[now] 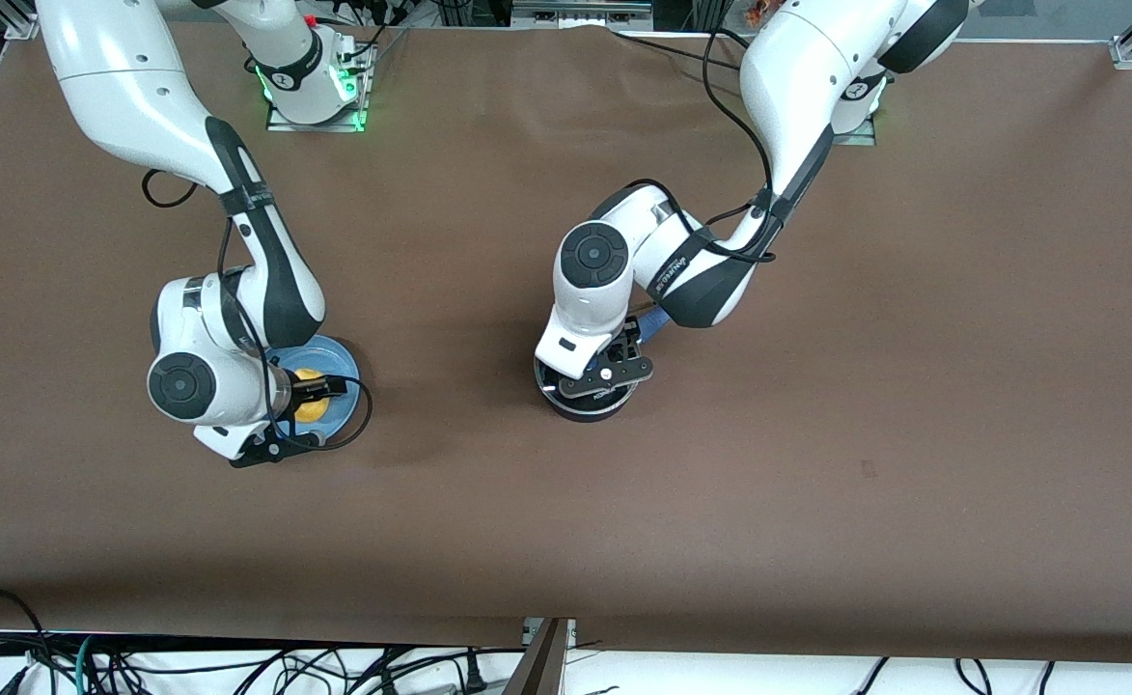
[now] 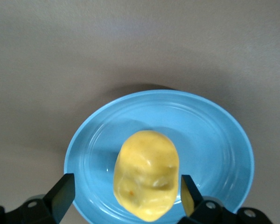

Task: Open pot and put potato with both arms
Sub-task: 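Grasp the lid knob with the left gripper while the right gripper grasps the potato, then lift the lid aside with the left gripper while the right gripper carries the potato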

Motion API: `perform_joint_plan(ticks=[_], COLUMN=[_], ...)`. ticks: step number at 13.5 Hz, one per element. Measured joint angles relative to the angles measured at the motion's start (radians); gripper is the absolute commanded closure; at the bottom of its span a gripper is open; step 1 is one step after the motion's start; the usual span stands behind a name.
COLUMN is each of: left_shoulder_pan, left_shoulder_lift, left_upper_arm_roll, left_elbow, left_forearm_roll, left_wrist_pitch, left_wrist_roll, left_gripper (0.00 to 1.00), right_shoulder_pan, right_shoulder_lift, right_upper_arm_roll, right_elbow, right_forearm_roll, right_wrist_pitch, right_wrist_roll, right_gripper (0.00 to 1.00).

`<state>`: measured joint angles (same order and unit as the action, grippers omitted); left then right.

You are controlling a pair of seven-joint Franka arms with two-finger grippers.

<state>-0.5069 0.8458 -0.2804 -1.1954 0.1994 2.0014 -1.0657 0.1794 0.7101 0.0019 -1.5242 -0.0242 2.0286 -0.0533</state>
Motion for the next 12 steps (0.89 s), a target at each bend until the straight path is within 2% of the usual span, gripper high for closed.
perform_joint_plan(ticks=[1, 2, 6, 7, 10, 12], left_shoulder_pan=[-0.001, -0.001, 0.004, 0.007, 0.037, 0.088], left_shoulder_lift=[0.0, 0.0, -0.013, -0.019, -0.055, -0.097], left_upper_arm_roll=[0.0, 0.0, 0.0, 0.0, -0.001, -0.002], left_elbow=[0.0, 0.0, 0.007, 0.011, 0.015, 0.011], left_forearm_roll=[0.0, 0.0, 0.0, 0.0, 0.0, -0.009], left_wrist_pitch=[0.0, 0.0, -0.002, -0.004, -0.026, -0.047], left_wrist_roll=[-0.003, -0.006, -0.007, -0.007, 0.023, 0.109], left_gripper=[0.43, 0.47, 0.47, 0.47, 0.47, 0.46], right_shoulder_pan=[0.0, -0.001, -0.014, -0.017, -0.018, 0.002], right_shoulder_lift=[0.007, 0.015, 0.034, 0.031, 0.029, 0.018], right_upper_arm_roll=[0.0, 0.0, -0.003, -0.003, -0.001, 0.011], right_elbow=[-0.001, -0.001, -0.015, -0.014, 0.0, 0.062], right_forearm_roll=[0.0, 0.0, 0.014, 0.019, 0.021, 0.045], right_wrist_pitch=[0.0, 0.0, 0.022, 0.022, 0.016, -0.073], right_wrist_roll=[0.0, -0.002, -0.049, -0.056, -0.063, -0.027], right_gripper=[0.0, 0.09, 0.8, 0.9, 0.92, 0.92])
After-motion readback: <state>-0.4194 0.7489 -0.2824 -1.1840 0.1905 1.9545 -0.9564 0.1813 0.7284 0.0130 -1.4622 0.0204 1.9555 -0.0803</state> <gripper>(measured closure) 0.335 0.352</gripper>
